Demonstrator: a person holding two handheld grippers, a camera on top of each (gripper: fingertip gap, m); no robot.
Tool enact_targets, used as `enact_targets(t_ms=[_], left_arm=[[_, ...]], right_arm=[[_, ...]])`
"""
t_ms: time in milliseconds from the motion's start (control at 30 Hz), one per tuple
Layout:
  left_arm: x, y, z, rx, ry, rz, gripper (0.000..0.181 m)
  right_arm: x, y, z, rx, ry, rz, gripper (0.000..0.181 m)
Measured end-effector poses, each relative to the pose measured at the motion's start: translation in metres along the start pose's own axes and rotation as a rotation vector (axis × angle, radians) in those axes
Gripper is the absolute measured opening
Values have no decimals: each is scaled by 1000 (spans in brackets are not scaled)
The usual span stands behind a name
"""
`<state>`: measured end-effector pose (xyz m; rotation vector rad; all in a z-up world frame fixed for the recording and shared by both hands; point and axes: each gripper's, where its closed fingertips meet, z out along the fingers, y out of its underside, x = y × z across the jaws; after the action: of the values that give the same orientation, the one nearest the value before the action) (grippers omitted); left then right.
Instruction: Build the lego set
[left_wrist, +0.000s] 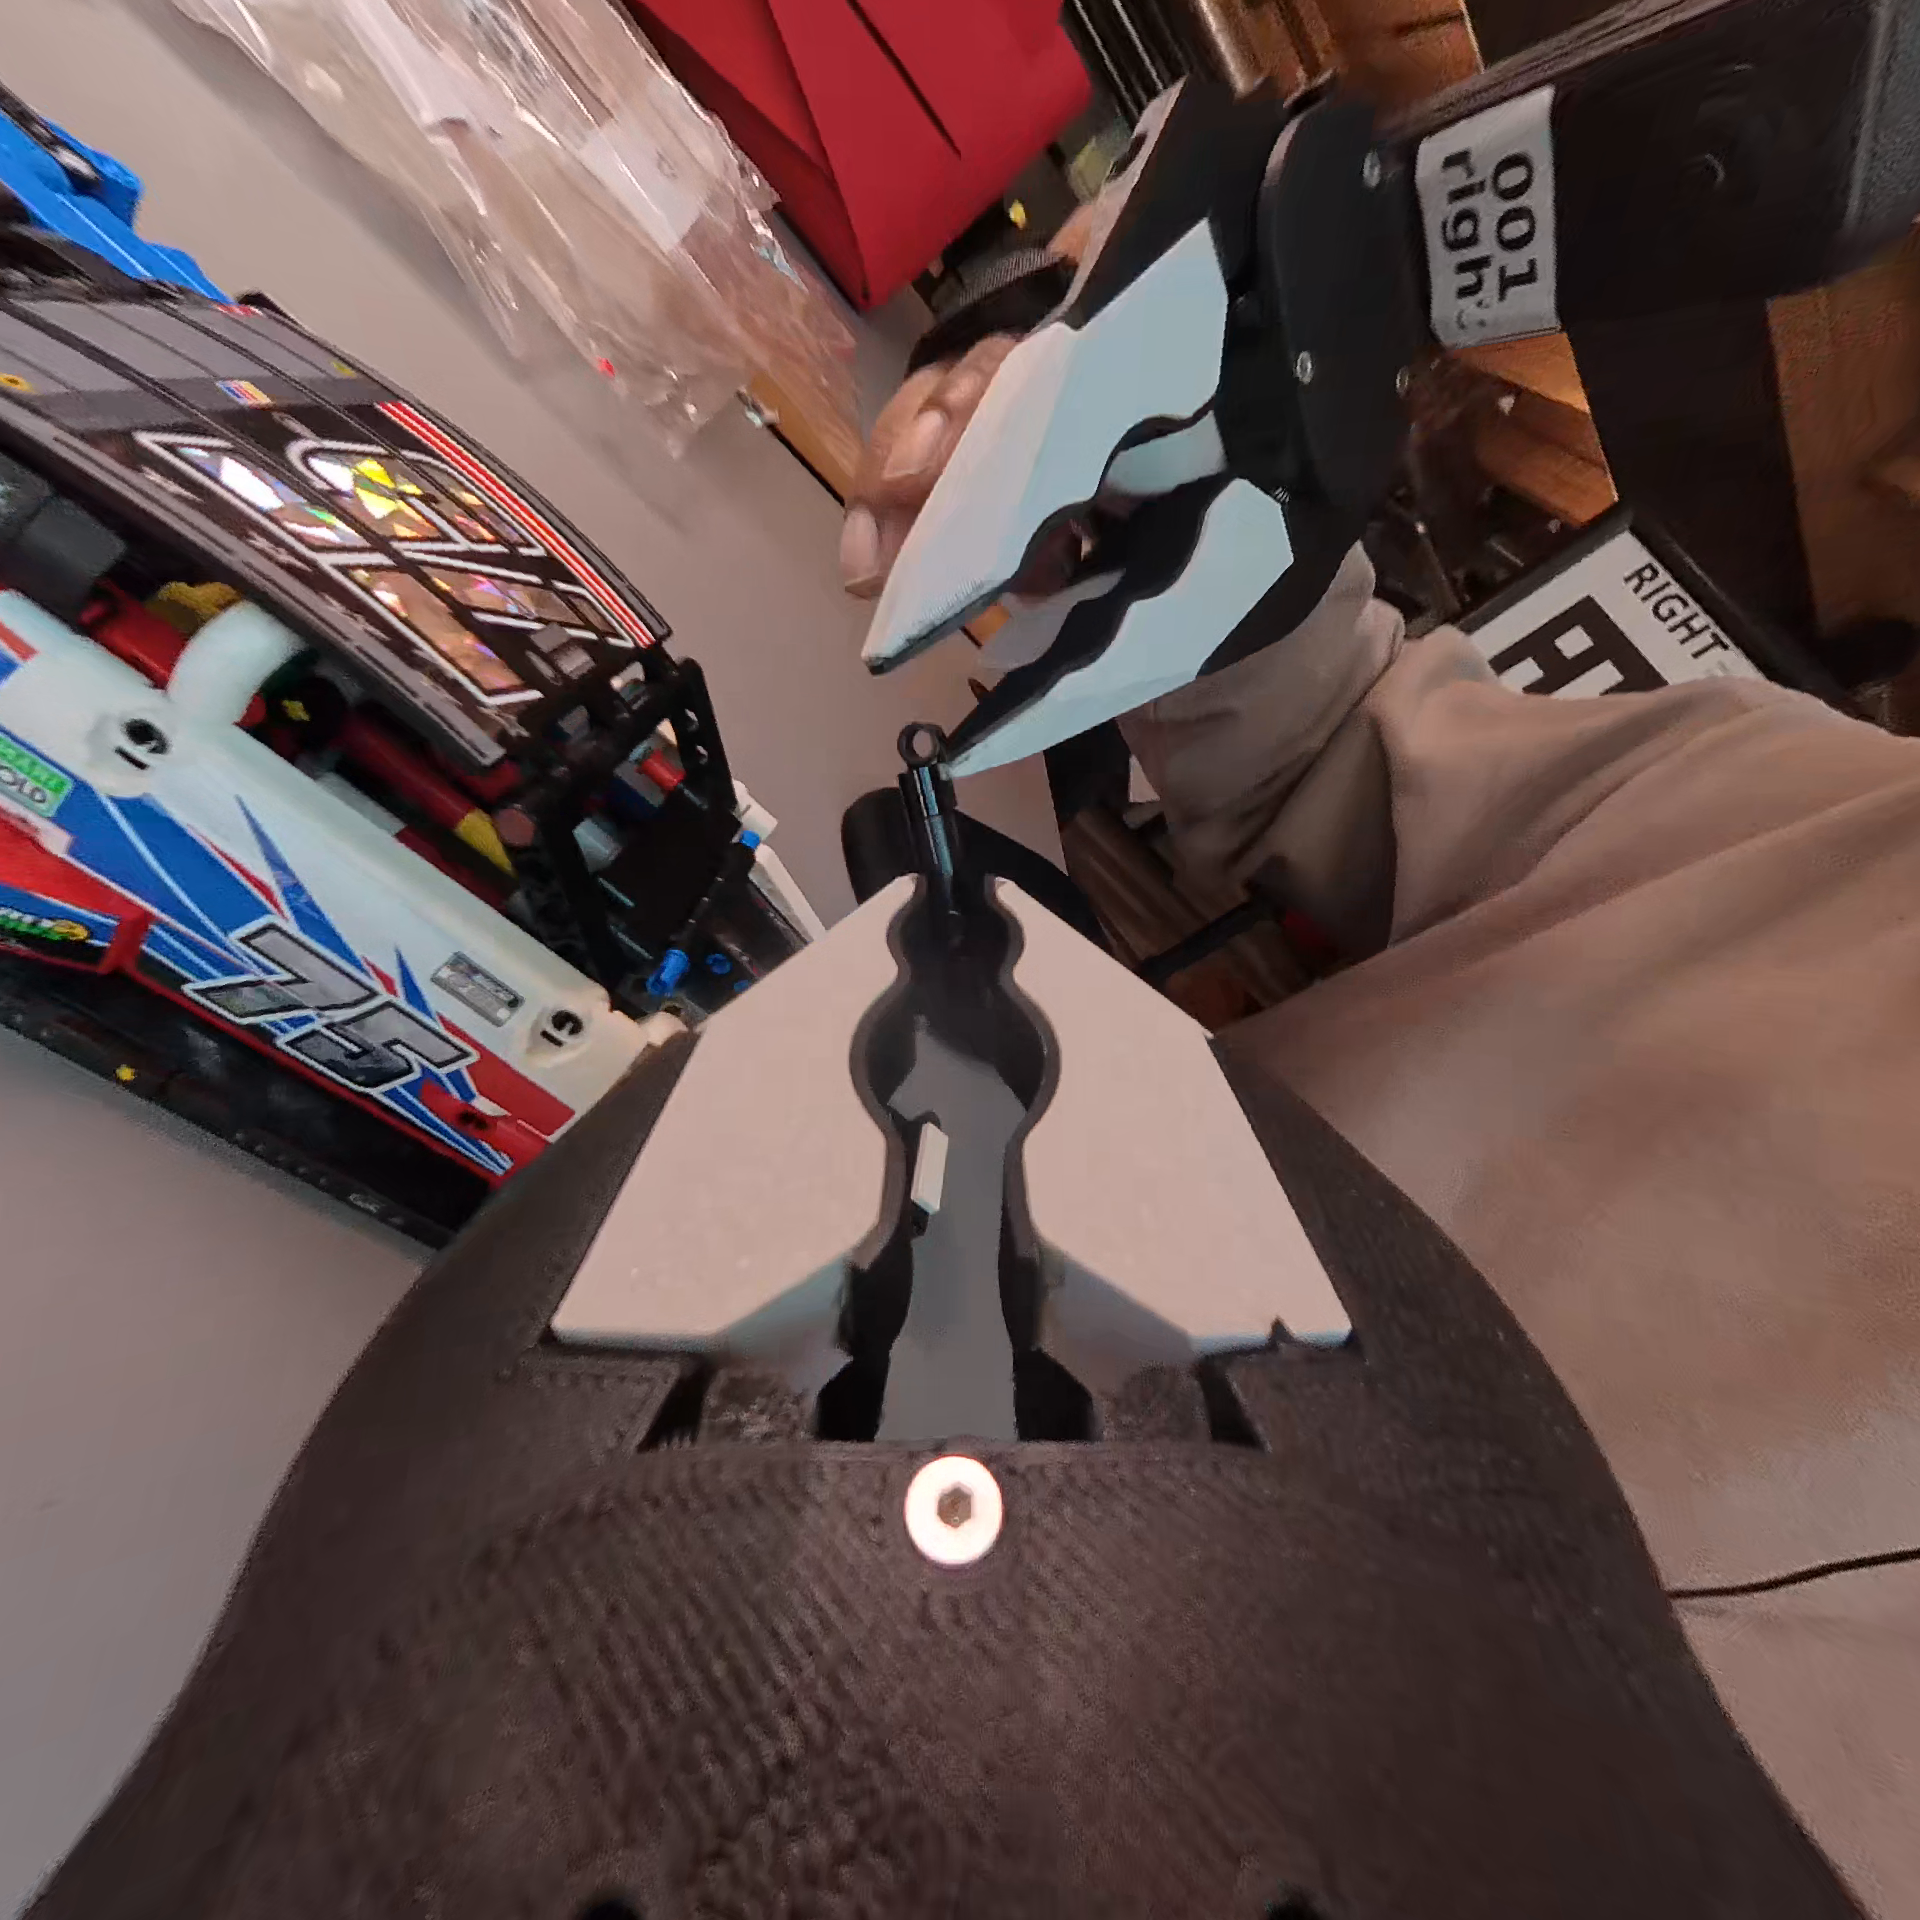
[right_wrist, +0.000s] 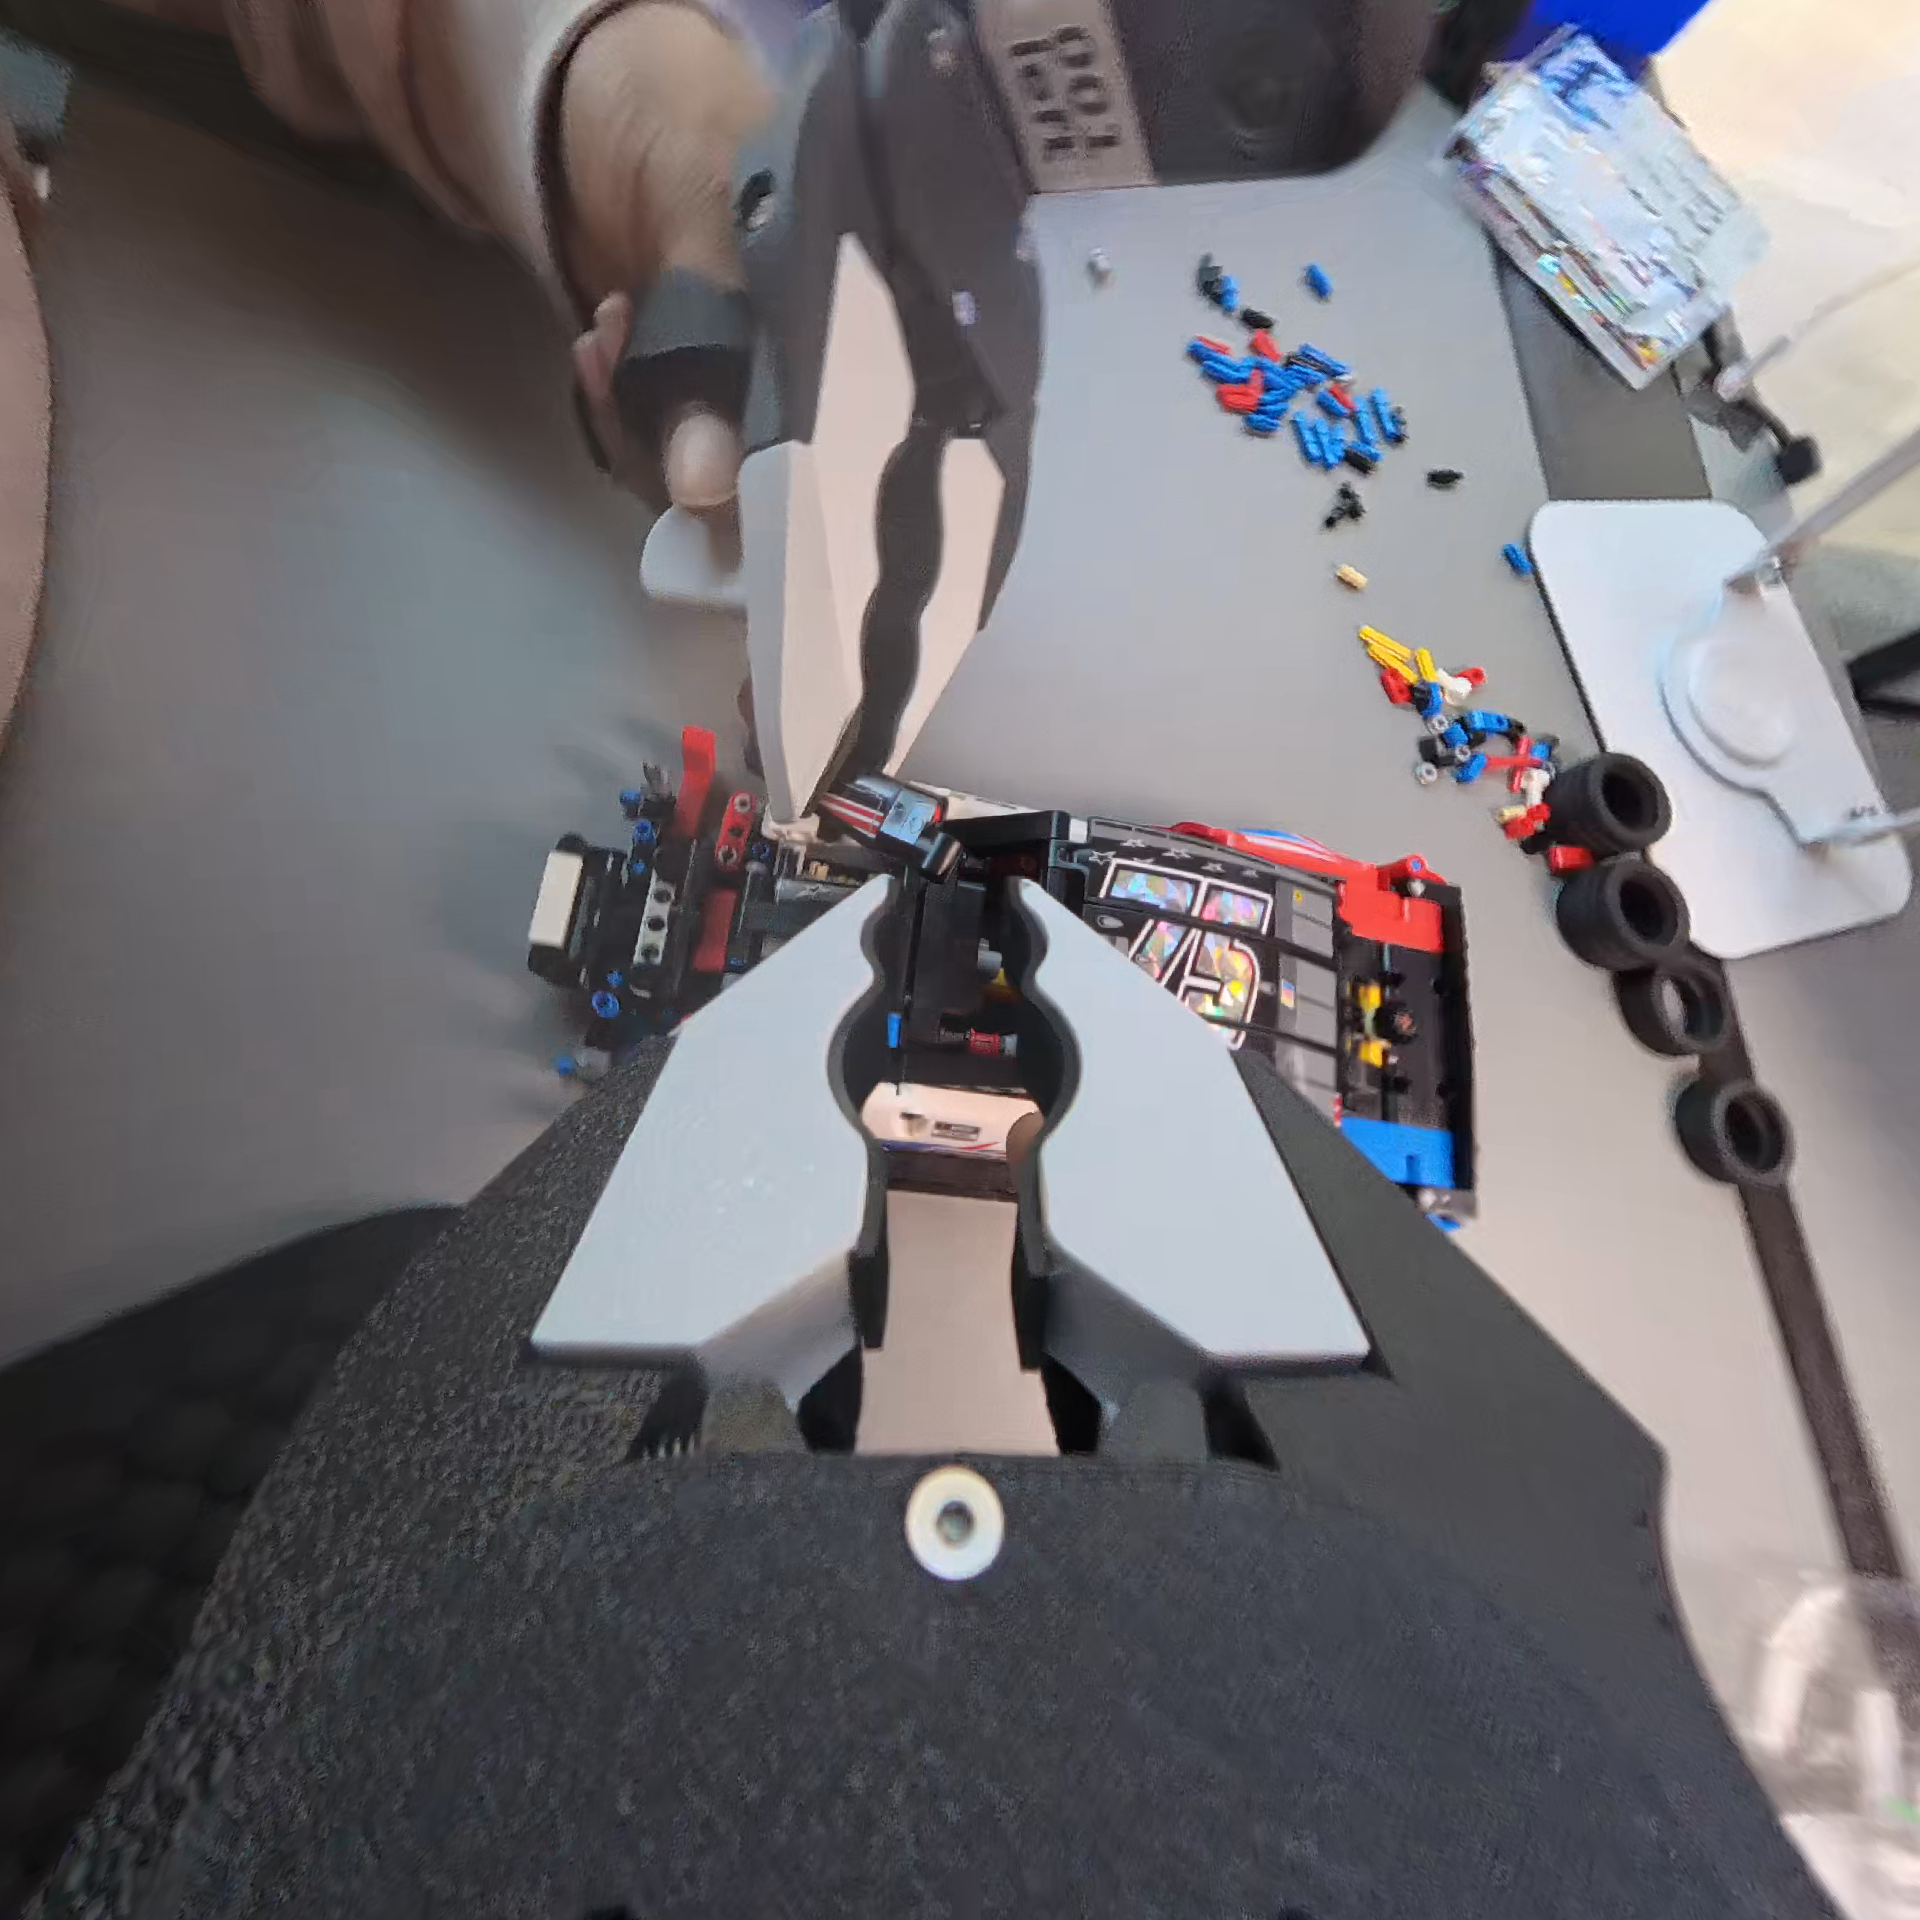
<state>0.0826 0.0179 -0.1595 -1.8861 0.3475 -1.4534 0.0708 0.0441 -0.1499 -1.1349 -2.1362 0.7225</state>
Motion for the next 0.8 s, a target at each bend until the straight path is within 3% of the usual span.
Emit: enact_targets(t_ms=[33, 200, 300, 467, 567, 733, 800], left_arm=[[-1, -2, -1, 27, -11, 7, 6], [-1, -3, 4, 100, -37, 57, 6], [2, -2, 11, 108, -42, 88, 6], [9, 3, 16, 75, -32, 142, 6], [0, -7, 5, 11, -132, 302, 24], [-60, -37, -20, -314, -461, 669, 58], [-74, -48, -18, -466, -481, 761, 72]], right_arm=[[1, -1, -1, 51, 22, 117, 20], [-2, -5, 1, 352, 132, 759, 20], [-7, -4, 1, 485, 189, 961, 14], [-17, -5, -9, 568, 156, 999, 6], [-16, 13, -22, 521, 123, 1009, 6], [-21, 52, -28, 371, 107, 1014, 5], [-24, 55, -27, 368, 97, 1008, 5]])
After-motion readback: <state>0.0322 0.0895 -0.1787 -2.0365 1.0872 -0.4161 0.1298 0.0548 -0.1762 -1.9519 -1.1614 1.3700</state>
